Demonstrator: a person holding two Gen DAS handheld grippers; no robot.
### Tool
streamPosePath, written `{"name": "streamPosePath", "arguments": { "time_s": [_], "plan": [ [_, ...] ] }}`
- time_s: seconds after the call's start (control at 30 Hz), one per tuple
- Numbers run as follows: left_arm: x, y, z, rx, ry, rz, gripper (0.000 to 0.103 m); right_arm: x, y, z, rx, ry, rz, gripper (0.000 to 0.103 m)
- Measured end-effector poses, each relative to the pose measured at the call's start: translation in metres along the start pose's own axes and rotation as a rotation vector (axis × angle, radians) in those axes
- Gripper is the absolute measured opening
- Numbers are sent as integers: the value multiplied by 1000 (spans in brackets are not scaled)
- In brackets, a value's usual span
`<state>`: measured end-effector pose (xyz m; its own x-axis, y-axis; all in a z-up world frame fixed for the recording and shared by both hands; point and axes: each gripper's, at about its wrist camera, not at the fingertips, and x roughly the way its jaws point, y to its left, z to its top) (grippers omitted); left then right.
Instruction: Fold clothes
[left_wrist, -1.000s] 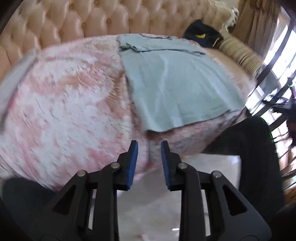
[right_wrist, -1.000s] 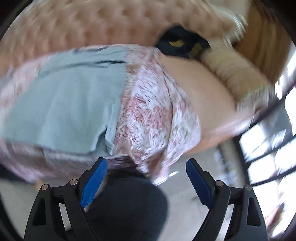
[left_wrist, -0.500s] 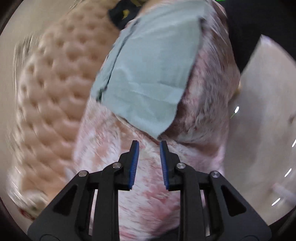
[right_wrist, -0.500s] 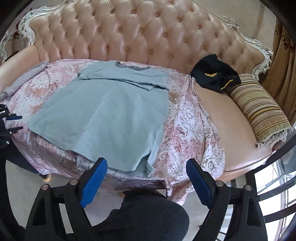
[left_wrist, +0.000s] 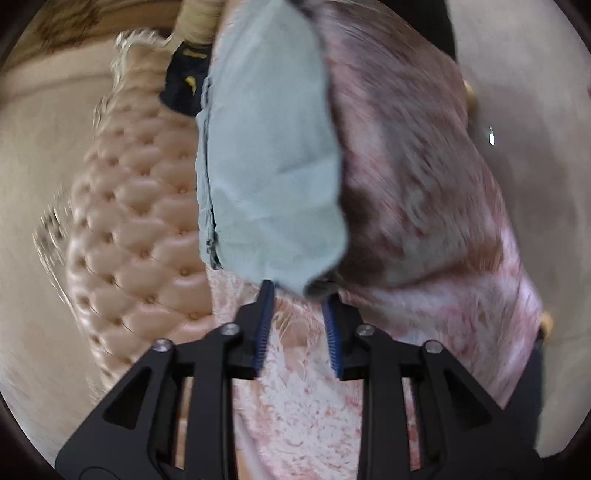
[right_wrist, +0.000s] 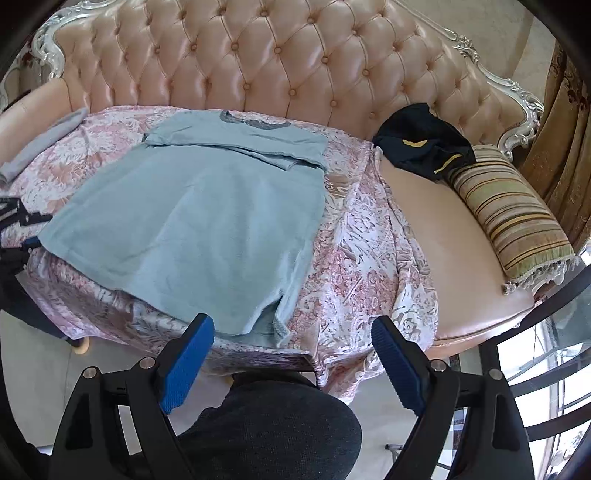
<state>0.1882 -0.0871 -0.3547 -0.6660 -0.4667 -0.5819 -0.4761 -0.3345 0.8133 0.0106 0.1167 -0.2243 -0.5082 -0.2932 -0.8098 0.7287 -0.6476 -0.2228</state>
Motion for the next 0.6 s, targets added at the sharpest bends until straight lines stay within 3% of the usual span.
{"name": "streamPosePath", "arguments": {
  "time_s": [0.03,0.2,0.4,0.47,0.5,0.6],
  "plan": [
    [0,3,1,-25,-2,-25,51,0,0,0,-1,-1,5,88],
    [-5,32,4,-232,-32,-213,51,-2,10,5,16,7,61,88],
    [-6,39,11,-233,-62,-302,51,-7,23,8,37,14,125,88],
    [-5,38,13,-233,-56,-344,45,-10,29,9,30,17,131,88],
    [-5,38,13,-237,-52,-367,33,-11,31,8,26,19,131,88],
    [-5,44,15,-264,-38,-425,31,-14,36,6,14,26,126,88]
  ]
}}
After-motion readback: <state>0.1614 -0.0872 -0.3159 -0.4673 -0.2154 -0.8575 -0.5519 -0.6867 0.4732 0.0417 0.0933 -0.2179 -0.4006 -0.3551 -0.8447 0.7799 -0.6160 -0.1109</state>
